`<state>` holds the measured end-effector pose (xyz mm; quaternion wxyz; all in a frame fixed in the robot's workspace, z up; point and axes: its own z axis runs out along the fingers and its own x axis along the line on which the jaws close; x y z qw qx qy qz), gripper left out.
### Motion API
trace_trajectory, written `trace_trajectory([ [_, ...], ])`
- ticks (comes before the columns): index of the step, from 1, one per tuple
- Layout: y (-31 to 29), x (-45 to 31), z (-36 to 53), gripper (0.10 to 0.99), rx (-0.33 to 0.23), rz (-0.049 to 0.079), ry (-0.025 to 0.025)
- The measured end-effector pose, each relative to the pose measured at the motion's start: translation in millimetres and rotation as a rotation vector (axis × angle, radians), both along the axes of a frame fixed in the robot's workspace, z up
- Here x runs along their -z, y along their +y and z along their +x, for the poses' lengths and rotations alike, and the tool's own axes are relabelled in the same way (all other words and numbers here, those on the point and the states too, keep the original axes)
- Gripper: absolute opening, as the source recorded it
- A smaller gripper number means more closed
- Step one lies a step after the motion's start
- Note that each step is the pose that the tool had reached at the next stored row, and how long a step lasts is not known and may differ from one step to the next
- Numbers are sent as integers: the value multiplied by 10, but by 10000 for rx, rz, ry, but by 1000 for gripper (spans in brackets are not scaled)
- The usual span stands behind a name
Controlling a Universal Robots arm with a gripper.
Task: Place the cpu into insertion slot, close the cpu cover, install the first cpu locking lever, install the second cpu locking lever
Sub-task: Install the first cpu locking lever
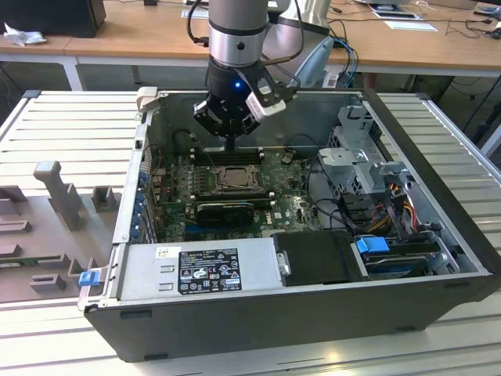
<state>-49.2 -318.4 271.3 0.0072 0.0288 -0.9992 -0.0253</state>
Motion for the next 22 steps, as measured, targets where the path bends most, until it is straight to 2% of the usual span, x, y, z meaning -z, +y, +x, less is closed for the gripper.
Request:
trace_trajectory([
  [2,0,22,-108,106,-17,76,-18],
  [4,0,35,-252,106,-26,217,-19],
  [10,4,65,-517,106,-29,308,-26],
  [12,34,103,-598,106,-31,315,-24],
  [15,149,143,-612,106,-37,331,-26],
  [16,209,149,-612,106,-40,331,-26],
  [17,232,149,-608,106,-40,331,-25],
  [22,239,151,-517,106,-41,332,-26],
])
